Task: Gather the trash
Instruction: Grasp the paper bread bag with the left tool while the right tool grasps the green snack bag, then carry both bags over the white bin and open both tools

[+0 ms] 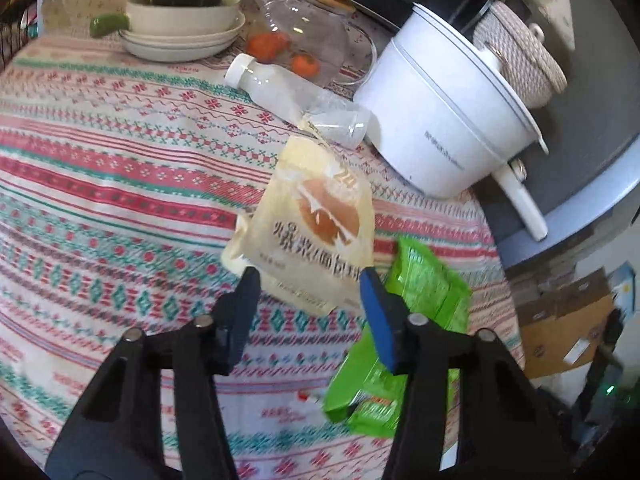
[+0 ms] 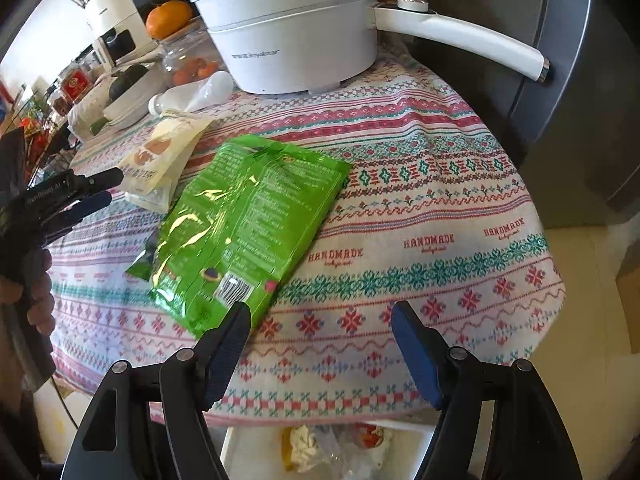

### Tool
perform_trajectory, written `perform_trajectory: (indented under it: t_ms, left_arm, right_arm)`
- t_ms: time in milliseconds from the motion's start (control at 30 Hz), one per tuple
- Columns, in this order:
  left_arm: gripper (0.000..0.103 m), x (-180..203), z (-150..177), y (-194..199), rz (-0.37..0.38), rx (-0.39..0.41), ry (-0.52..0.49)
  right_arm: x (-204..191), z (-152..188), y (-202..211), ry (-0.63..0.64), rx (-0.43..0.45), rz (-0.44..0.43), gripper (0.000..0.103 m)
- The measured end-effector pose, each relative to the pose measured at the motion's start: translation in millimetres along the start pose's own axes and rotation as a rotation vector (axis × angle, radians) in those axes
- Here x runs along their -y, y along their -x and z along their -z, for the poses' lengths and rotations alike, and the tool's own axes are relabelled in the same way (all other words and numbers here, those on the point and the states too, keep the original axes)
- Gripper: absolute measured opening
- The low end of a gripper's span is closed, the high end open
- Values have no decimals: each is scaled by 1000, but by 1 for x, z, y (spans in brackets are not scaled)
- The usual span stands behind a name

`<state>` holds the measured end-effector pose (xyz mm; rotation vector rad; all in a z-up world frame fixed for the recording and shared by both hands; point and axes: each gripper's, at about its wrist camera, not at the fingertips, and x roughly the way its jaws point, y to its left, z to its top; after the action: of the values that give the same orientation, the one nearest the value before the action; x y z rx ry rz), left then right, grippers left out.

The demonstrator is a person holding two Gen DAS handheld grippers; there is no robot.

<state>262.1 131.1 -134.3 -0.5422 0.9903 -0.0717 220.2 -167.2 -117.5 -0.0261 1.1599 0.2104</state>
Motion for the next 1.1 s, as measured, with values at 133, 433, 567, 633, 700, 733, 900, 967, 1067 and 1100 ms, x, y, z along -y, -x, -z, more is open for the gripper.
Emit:
perform_trajectory:
  t_ms: [133,433,567,633,700,733,900,967,1067,1100]
  left_arm:
    - [12,-4,-6,-7,21,-5,48]
    - [0,8,-1,16,-44,48,-35]
    - [0,19,8,41,-69,60,-102]
    - [0,23,14,52,-86,61,-128]
    - [0,26,21,62,-113,65,-159]
    - [0,28,25,66,-127,67,-174]
    - [0,29,47,86,-182,55,-238]
    - [0,27,56,95,-181,48,-235]
    - [0,27,65,106,-181,49,-226]
    - [0,26,69,112,-178,53,-223]
  right_arm:
    - [6,-4,-9,-42,-10,-26,74]
    - [3,-10,-27,-93,-13,-81,74]
    - [-6,-11,-39,-89,-19,-97,74]
    - [-11,-11,-44,-78,-25,-95,73]
    - [-18,-11,-47,-54,-7,-73,69]
    - [-23,-11,-48,-34,-2,-65,63]
    - [-44,-9,-51,87,-4,-53,20]
    - [-41,-9,-50,78,-31,-92,10]
    - [-32,-6,-41,63,-38,-127,8]
    - [-30,-5,-36,56,-36,-140,8]
